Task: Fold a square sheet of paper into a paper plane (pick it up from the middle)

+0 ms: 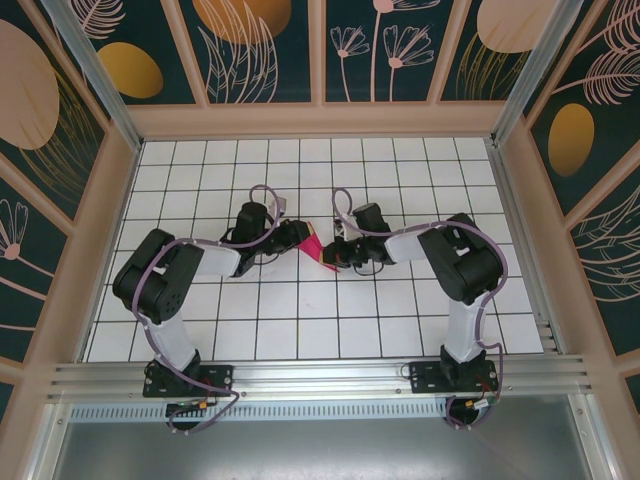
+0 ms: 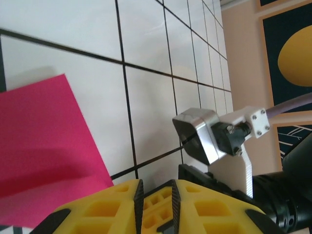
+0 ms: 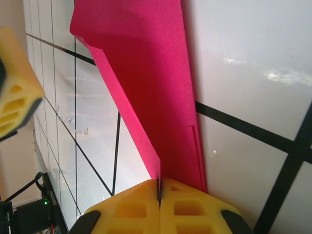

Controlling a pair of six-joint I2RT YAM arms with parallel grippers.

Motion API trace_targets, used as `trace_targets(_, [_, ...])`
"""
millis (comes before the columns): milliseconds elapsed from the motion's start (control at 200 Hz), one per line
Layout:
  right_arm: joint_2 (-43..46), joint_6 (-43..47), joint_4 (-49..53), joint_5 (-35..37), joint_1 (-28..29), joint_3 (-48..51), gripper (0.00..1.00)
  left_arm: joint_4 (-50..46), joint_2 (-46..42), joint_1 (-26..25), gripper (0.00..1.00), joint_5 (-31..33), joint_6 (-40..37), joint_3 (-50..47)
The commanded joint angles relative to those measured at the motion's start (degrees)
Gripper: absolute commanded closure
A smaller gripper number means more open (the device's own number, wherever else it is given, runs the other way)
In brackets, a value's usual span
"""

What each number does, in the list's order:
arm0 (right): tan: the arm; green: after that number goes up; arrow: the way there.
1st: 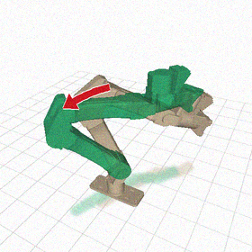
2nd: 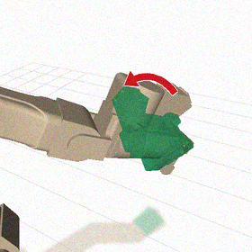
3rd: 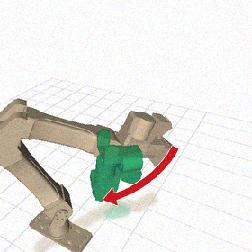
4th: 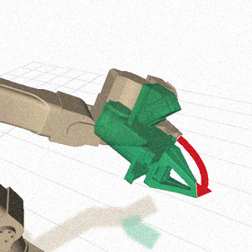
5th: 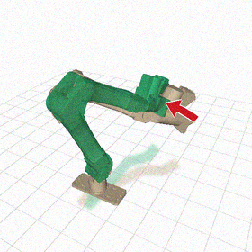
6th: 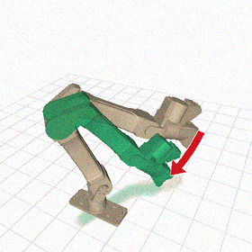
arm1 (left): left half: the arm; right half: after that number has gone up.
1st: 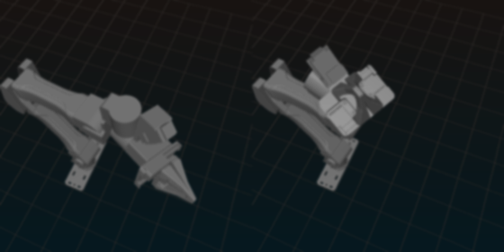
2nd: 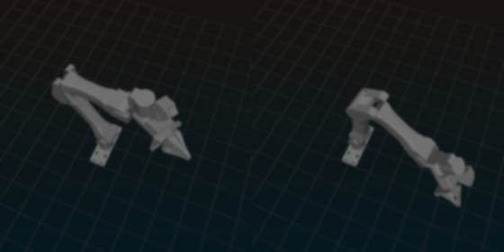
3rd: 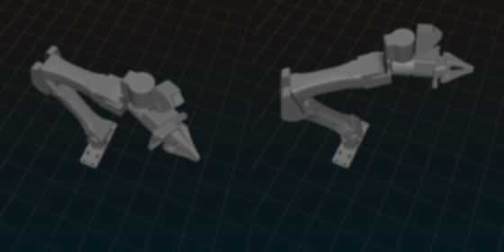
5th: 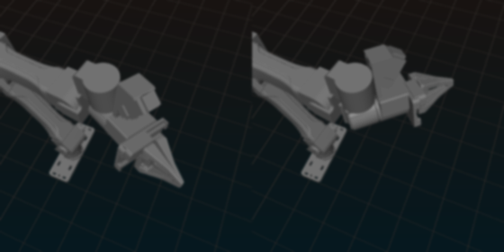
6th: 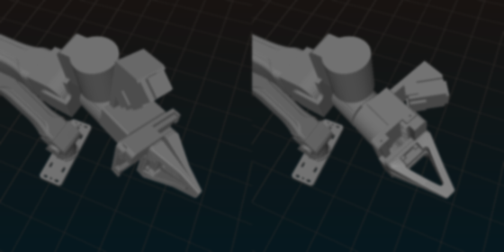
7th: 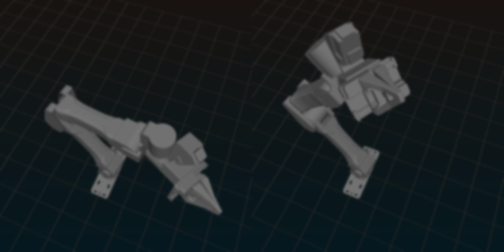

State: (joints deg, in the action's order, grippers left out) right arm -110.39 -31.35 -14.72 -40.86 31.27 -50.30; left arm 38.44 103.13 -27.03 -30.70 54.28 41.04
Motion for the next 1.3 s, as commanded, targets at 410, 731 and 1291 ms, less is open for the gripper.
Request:
trace_targets(410, [0.15, -3.93, -7.94, 0.77, -2.74, 6.04, 0.96, 5.30, 3.27, -2.22, 0.87, -0.56, 3.00, -3.78])
trace_targets(731, [-0.02, -4.01, -7.53, 1.57, -3.05, 6.45, 1.00, 5.98, 5.80, -3.08, 0.89, -1.53, 3.46, -2.21])
trace_targets(1291, [-0.69, -3.17, -6.48, 1.23, -2.96, 5.79, 0.99, -5.56, 9.94, -3.26, 0.95, 2.18, 1.79, 3.14])
